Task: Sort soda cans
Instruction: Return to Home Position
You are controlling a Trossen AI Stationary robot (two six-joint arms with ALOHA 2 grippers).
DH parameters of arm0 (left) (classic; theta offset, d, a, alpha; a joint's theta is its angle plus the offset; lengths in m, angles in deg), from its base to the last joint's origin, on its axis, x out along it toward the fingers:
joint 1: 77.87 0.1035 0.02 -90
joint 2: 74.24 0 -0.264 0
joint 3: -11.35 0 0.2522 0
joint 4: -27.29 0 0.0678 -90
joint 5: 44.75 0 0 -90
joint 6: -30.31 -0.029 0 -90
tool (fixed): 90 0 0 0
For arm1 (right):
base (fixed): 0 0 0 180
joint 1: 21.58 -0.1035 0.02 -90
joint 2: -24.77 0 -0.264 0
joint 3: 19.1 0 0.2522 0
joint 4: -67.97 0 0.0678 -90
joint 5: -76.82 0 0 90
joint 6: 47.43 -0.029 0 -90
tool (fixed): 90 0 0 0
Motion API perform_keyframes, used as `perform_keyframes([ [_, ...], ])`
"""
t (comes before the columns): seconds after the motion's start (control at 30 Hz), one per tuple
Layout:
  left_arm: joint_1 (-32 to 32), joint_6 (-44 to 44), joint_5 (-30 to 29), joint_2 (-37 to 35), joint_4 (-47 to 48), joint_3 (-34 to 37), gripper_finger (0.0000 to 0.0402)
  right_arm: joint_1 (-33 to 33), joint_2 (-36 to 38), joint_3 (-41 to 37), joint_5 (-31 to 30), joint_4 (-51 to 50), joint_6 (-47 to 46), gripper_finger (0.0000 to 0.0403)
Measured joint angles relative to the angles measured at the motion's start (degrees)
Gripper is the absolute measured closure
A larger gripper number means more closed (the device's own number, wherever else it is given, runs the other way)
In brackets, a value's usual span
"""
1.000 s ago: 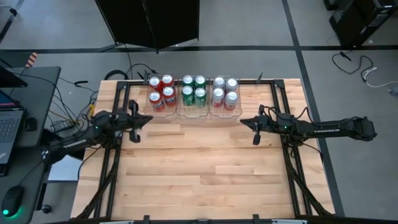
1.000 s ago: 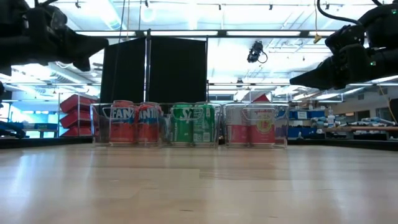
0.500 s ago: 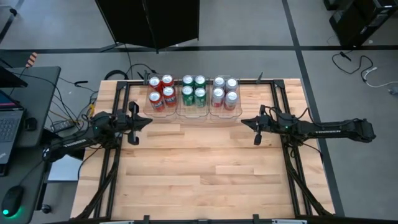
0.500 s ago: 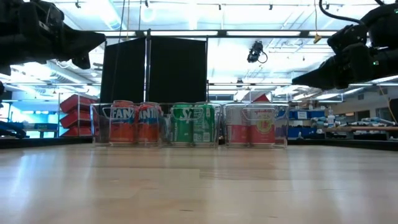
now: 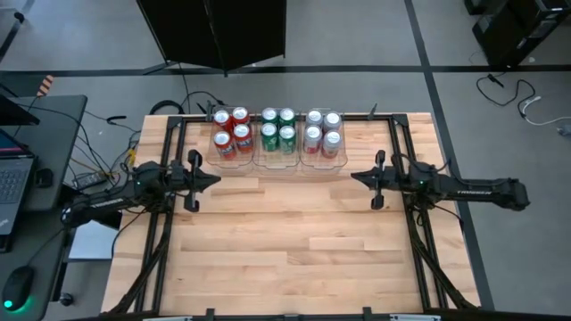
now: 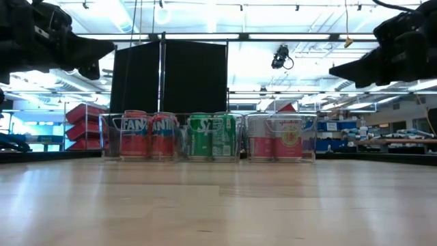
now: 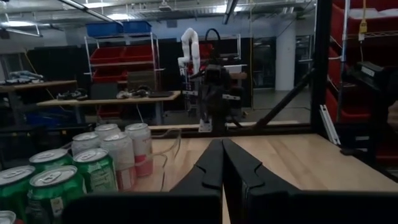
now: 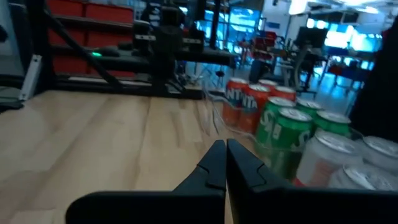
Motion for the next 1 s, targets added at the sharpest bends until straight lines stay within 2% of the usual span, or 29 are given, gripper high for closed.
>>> perform_keyframes([
  [0.17, -0.8, 0.6, 0.1, 0.0, -0.3, 0.0, 0.0401, 0.0, 1.2, 0.0, 2.7, -0.4, 0.7, 0.0403],
  [0.73, -0.9, 0.6, -0.5, 0.0, 5.1, 0.0, 0.0388, 1.1, 1.2, 0.0, 2.5, -6.9, -2.0, 0.0403],
  [0.87, -1.0, -0.2, -4.1, 0.0, 2.5, 0.0, 0.0388, 1.1, 1.2, 0.0, 2.6, -7.2, -3.3, 0.0403],
  [1.0, -2.5, 0.1, -2.5, 0.0, -2.5, 0.0, 0.0388, 1.0, 1.2, 0.0, 6.9, -4.2, -1.1, 0.0403],
])
